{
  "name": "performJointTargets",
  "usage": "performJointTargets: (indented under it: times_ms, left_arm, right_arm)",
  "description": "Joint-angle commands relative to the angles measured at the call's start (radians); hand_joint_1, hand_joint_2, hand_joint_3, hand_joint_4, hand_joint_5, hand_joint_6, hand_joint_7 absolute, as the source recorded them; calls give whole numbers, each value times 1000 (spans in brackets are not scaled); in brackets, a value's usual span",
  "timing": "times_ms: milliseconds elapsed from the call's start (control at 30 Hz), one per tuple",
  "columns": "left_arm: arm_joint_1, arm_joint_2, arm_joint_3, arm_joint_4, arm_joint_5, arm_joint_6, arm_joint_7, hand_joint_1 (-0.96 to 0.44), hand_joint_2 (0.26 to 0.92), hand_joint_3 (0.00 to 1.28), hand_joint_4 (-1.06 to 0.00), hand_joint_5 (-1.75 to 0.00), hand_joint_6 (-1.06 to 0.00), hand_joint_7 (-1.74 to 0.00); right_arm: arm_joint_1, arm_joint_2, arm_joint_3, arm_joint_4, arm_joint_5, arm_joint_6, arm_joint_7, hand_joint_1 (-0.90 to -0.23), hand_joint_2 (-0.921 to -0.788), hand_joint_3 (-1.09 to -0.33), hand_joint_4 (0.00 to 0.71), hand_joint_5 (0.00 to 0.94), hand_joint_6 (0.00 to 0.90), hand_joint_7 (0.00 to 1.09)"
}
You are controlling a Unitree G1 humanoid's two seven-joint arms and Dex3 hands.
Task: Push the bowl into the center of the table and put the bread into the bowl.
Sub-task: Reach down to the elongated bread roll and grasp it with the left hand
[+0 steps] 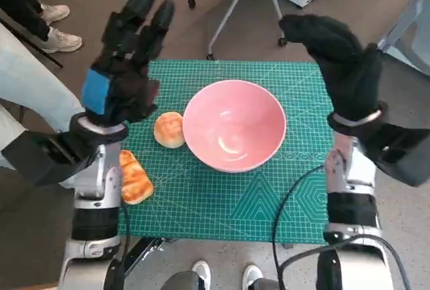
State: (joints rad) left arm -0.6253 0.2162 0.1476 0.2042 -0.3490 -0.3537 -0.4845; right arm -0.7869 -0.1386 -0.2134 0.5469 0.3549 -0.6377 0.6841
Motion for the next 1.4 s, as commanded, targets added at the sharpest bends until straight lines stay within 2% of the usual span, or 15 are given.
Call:
performJointTargets:
  times_ms: [33, 567, 600, 633, 667, 700, 767, 833, 900, 1200, 1400]
  left_arm:
    - [-36, 22, 1, 12, 4, -6, -23, -755, 921, 499, -146, -7, 0, -426]
    - [-43, 61, -6, -12, 43, -4, -25, -762, 921, 505, -148, -6, 1, -411]
    - [-18, 149, -5, -42, 102, -4, -58, -763, 921, 505, -148, -6, 1, -411]
    - [8, 267, -7, -92, 178, 31, -102, -592, 793, 422, -150, -6, 1, -391]
    - [27, 350, -7, -128, 232, 58, -135, -503, 748, 384, -150, -6, 1, -381]
    - [52, 446, -6, -198, 285, 150, -175, -371, 690, 318, -151, -5, 1, -365]
    - [85, 541, 4, -296, 328, 288, -216, -216, 658, 234, -147, -3, -12, -322]
    - [117, 591, 21, -355, 344, 361, -239, -110, 654, 158, -146, -1, -52, -253]
    - [145, 622, 38, -379, 348, 381, -256, -71, 654, 129, -147, -2, -78, -226]
    - [250, 754, 51, -472, 335, 489, -362, -45, 677, 78, -151, 0, -180, -109]
    - [298, 819, 19, -516, 363, 485, -409, -29, 679, 73, -154, -2, -221, -92]
  right_arm:
    - [37, -1, 13, -28, 10, 17, -7, -703, -921, -702, 161, 0, 0, 593]
    - [31, -5, 24, -28, 9, 20, -13, -701, -921, -697, 160, 0, -1, 594]
    - [33, -5, 25, -30, 3, 18, -17, -701, -921, -697, 160, 0, -1, 594]
    - [36, -6, 26, -33, 0, 17, -21, -701, -921, -697, 161, 1, -1, 594]
    - [38, -7, 26, -36, -2, 17, -24, -703, -921, -697, 161, 1, -1, 594]
    - [39, -9, 24, -35, -1, 17, -25, -705, -921, -698, 161, 1, -1, 595]
    - [40, -12, 19, -32, 2, 18, -25, -709, -921, -693, 161, 1, -1, 595]
    - [41, -14, 15, -27, 6, 18, -25, -709, -921, -680, 162, 1, -1, 595]
    - [41, -15, 11, -22, 7, 17, -27, -708, -921, -674, 160, 0, 0, 596]
    - [37, -10, 7, -5, 11, 19, -42, -703, -921, -656, 158, 0, 2, 599]
    - [32, -4, 7, 0, 14, 24, -52, -701, -921, -645, 161, 2, 11, 604]
